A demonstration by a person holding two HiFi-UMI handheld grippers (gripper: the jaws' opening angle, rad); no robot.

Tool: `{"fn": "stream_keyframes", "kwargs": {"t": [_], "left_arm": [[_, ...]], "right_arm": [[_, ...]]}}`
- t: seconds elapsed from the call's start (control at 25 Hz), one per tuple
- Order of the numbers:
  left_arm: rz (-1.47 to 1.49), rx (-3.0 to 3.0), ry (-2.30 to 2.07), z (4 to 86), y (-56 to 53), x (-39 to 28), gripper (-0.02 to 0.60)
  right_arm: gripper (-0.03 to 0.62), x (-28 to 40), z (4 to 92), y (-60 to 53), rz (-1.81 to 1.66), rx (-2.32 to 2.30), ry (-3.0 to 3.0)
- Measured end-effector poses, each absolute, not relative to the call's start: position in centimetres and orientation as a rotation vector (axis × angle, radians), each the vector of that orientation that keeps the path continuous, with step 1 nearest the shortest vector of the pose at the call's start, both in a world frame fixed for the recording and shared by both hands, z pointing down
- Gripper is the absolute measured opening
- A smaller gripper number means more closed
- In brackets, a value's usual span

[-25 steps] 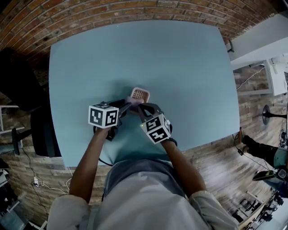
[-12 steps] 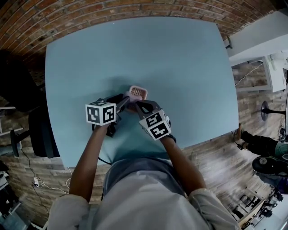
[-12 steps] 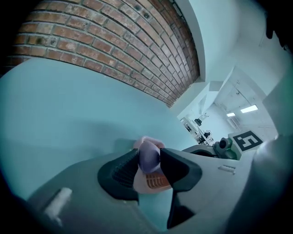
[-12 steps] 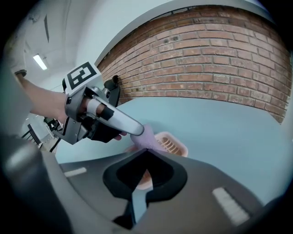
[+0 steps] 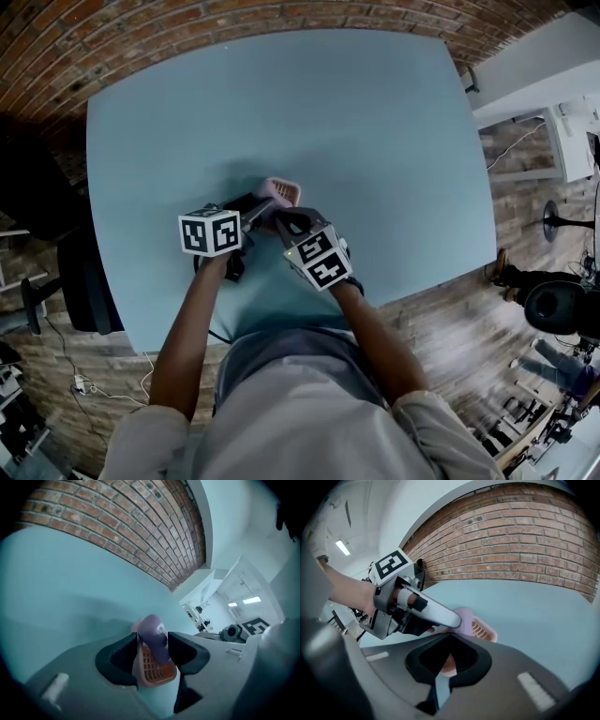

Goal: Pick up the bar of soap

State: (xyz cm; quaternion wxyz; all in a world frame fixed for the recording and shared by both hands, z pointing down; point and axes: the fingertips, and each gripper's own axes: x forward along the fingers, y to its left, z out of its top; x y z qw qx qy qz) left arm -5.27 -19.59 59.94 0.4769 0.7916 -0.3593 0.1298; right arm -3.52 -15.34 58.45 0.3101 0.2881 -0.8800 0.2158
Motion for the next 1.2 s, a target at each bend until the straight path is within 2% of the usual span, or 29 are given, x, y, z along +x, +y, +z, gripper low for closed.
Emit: {"fn": "stream_keyframes", "kwargs": {"t": [0.28, 0.44, 0.6, 0.92, 1.2], "left_arm": [[0.291, 1.956, -0.878, 60.2, -19.4, -4.5, 0.215], [0.265, 1.981, -0.840, 58.8, -18.7, -4.6, 0.214], [0.244, 2.012, -0.771, 57.2, -17.9, -4.0, 0.209], [0.355, 1.950, -0.753, 59.1, -18.2, -2.8, 0.203], [0.236, 1.894, -0.730, 58.8, -19.2, -3.3, 0.196]], "right_arm": [[0.003, -4.5, 59.7, -12.7, 0.597, 0.642, -2.307], [0.003, -1.8, 57.0, -15.7, 0.694, 0.882, -2.351], [0.003, 1.5, 58.5, -19.6, 0.865, 1.082, -2.233], [0.002, -0.2, 60.8, -20.7, 0.745, 0.894, -2.101], [0.000, -0.4, 60.6, -21.1, 0.962, 0.823, -2.145]]}}
